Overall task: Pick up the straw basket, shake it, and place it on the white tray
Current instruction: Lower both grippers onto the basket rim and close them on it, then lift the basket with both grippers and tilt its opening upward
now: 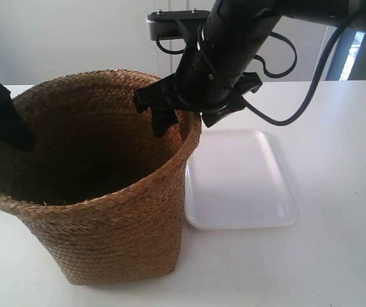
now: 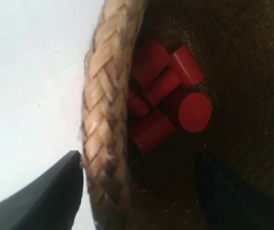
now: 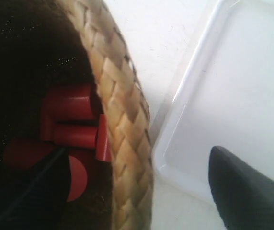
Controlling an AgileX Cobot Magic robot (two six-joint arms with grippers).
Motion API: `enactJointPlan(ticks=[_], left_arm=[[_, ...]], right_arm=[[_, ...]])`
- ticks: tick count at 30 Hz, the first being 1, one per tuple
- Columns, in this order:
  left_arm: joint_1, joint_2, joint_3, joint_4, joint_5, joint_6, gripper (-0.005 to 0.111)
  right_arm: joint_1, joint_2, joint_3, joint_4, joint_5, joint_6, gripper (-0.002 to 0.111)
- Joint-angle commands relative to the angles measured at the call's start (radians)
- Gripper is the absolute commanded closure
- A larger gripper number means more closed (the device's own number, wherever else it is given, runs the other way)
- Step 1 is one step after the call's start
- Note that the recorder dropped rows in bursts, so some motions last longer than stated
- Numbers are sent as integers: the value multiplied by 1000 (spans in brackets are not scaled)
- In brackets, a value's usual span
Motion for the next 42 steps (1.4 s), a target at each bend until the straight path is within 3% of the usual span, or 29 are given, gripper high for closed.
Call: enactJointPlan(ticks=[1, 6, 13, 16, 23, 34, 37, 42], left_arm=[[1, -3, 6, -99, -26, 10, 37], [1, -3, 6, -141, -45, 10, 41], [1, -3, 6, -86, -3, 8, 64], [1, -3, 7, -82, 14, 10, 63], [1, -3, 7, -65, 22, 12, 50], [1, 52, 7, -61, 94, 30, 49], [1, 52, 7, -61, 91, 30, 52], [1, 52, 7, -61, 91, 35, 84]], right_arm=[[1, -3, 0, 20, 11, 4, 34], [1, 1, 0, 30, 41, 4, 34], [1, 5, 0, 27, 56, 4, 34], [1, 5, 0, 27, 58, 4, 34], [1, 7, 0, 24, 57, 4, 34], [1, 7, 0, 24, 78, 4, 35], [1, 7, 0, 24, 78, 4, 46], [1, 7, 0, 24, 85, 29, 84]])
